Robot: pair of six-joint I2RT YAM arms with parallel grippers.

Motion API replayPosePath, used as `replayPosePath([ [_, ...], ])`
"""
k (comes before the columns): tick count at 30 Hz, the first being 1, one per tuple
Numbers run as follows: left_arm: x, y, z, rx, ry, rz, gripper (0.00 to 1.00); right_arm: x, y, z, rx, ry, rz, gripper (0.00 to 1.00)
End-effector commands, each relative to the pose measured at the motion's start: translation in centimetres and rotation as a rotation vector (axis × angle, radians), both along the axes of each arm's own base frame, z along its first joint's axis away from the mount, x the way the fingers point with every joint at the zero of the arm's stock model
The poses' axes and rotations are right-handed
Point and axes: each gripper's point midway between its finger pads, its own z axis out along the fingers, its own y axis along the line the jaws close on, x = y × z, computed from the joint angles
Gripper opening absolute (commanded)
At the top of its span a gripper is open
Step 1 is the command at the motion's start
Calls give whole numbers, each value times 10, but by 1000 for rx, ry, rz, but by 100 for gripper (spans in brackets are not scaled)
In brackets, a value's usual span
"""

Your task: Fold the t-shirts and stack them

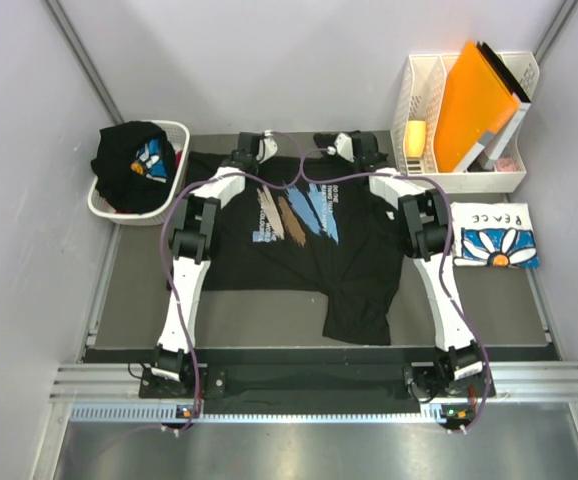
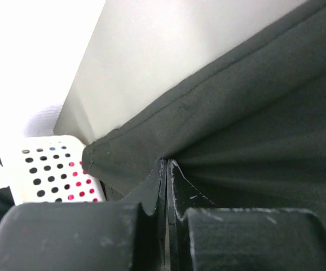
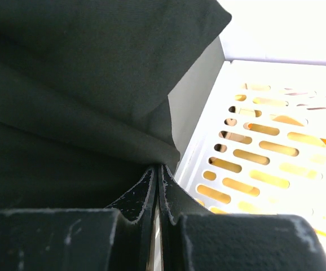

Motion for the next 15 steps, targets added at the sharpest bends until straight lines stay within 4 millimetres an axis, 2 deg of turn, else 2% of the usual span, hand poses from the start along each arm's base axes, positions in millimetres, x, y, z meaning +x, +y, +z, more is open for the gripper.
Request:
replayPosePath([
  [1, -2, 12, -19, 6, 29, 28, 0, 10, -12, 19, -7, -75, -46, 0],
  [3, -4, 10, -15, -13, 25, 30, 0, 6, -12, 22, 18, -71, -44, 0],
  [5, -6, 8, 4, -37, 2, 26, 0, -6, -12, 29, 55, -49, -43, 0],
  [6, -12, 9, 0, -44, 13, 29, 0, -10, -6, 30, 89, -37, -20, 4],
  [7, -12, 8, 23, -60, -25, 29, 0, -18, -5, 40, 114, -33, -15, 7],
  [8, -14, 9, 30, -67, -37, 33, 0, -24, -4, 43, 148, -24, -23, 10],
  [9, -21, 10, 29, -71, -29, 39, 0, -28, -1, 46, 175, -17, -14, 19],
  [10, -21, 11, 53, -81, -77, 41, 1, -35, -2, 57, 190, -20, -19, 24],
  [11, -24, 12, 62, -85, -95, 50, 6, -38, -2, 63, 217, -30, -30, 35],
  [12, -30, 15, 64, -82, -96, 59, 10, -41, -2, 68, 230, -38, -36, 40],
  [13, -32, 17, 84, -90, -132, 64, 16, -45, -4, 80, 246, -55, -43, 47],
  [14, -33, 18, 96, -97, -160, 70, 28, -48, -4, 85, 268, -62, -55, 58],
  [15, -39, 19, 96, -95, -158, 72, 35, -51, -2, 89, 282, -65, -51, 63],
])
